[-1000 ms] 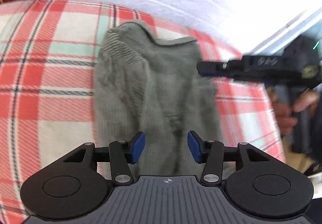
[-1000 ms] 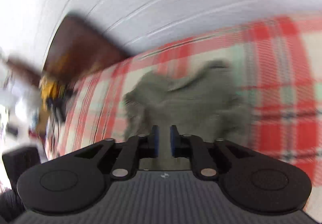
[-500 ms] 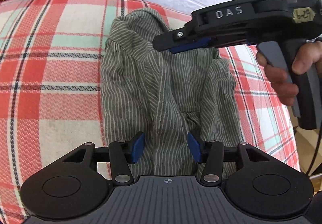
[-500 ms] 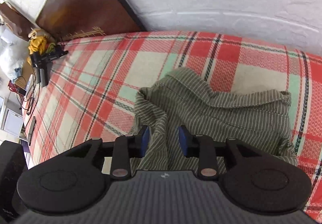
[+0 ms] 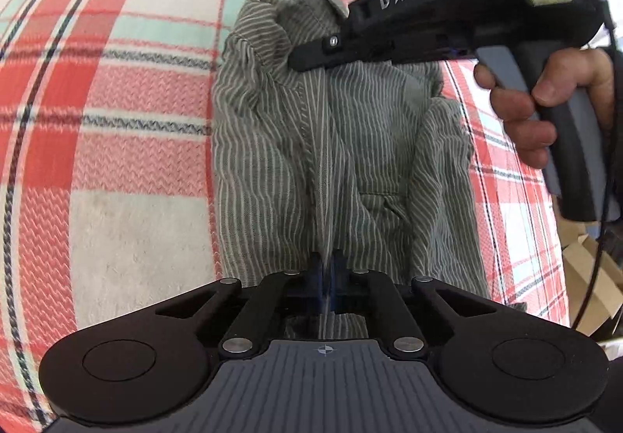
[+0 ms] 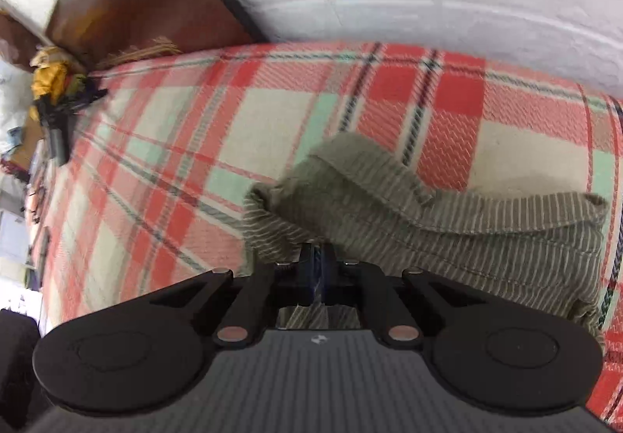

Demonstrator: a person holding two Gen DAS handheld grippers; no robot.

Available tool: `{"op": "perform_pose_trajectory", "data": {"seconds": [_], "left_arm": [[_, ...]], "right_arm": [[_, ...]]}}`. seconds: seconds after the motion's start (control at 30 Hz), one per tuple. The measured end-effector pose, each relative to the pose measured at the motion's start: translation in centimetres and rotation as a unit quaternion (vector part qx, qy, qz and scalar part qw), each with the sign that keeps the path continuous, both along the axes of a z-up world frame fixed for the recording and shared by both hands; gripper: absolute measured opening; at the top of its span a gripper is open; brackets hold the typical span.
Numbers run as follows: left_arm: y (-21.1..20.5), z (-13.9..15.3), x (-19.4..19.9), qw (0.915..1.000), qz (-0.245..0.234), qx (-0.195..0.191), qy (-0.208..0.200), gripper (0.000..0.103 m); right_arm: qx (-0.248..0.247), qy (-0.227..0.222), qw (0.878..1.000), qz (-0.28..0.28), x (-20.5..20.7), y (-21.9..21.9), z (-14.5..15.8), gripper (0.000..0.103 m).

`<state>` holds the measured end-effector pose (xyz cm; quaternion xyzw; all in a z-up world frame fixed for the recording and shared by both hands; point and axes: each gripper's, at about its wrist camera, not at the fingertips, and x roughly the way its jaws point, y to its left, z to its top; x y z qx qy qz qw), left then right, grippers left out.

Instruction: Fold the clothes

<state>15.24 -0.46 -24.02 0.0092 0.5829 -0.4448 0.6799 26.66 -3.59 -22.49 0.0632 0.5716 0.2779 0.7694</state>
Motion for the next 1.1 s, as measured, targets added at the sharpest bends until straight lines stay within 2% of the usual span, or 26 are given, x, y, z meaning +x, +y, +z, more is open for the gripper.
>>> {"op": "perform_pose_trajectory", "data": {"seconds": [0.03,0.1,0.13,0.17,0.2,0.23,0.3,0.37,0.53,0.57,0.7,0.8,1.0,1.07,1.1], "left_arm": [[0.0,0.0,0.0,1.0000,0.001,-0.002,0.001,0.000],[0.0,0.0,0.1,0.9999,0.001,-0.007,0.008,0.016],[0.1,0.1,0.3,0.9998,0.003,-0.011,0.016,0.026],[0.3,0.2,0.6,0.9996,0.006,-0.014,0.024,0.029],[0.6,0.5,0.9,0.9993,0.009,-0.018,0.031,0.037],[0.9,1.1,1.1,0.9993,0.013,-0.023,0.025,0.048],[1.6,2.4,1.4,0.9992,0.019,-0.034,0.006,0.054],[2.0,3.5,2.0,0.9988,0.024,-0.042,-0.006,0.054],[0.6,5.5,3.8,0.9979,0.011,-0.053,-0.035,0.052],[0.0,5.8,4.1,0.9978,0.005,-0.053,-0.040,0.052],[-4.3,5.4,5.2,0.9968,-0.045,-0.023,-0.061,0.053],[-6.3,4.7,6.0,0.9961,-0.056,0.009,-0.068,0.053],[-9.8,3.9,7.1,0.9942,-0.071,0.029,-0.076,0.056],[-10.4,3.3,7.6,0.9938,-0.070,0.036,-0.078,0.052],[-10.4,3.0,7.9,0.9940,-0.066,0.039,-0.078,0.042]], "right_arm": [[0.000,0.002,1.000,-0.007,0.0,0.0,-0.3,0.004],[0.003,0.002,1.000,-0.018,0.1,-0.1,-0.6,0.006],[0.014,-0.004,1.000,-0.022,0.0,-0.4,-0.1,0.010],[0.024,-0.011,0.999,-0.025,0.0,-0.6,0.3,0.016],[0.040,-0.018,0.999,-0.030,-0.1,-1.0,0.8,0.029],[0.062,-0.026,0.997,-0.038,-0.2,-1.6,1.6,0.034],[0.091,-0.032,0.994,-0.050,-0.7,-3.1,2.7,0.034],[0.111,-0.033,0.991,-0.060,-1.4,-4.5,3.7,0.033],[0.110,-0.011,0.992,-0.063,-4.7,-6.8,2.9,0.009],[0.111,-0.004,0.992,-0.061,-5.6,-6.9,2.6,0.008],[0.115,0.025,0.992,-0.054,-9.2,-7.3,1.2,0.009],[0.112,0.026,0.992,-0.056,-11.2,-6.7,1.0,0.012],[0.104,0.040,0.993,-0.045,-11.7,-5.1,-0.2,0.016],[0.101,0.047,0.993,-0.041,-11.7,-4.6,-0.6,0.016],[0.100,0.050,0.993,-0.039,-11.8,-4.3,-0.8,0.016]]}}
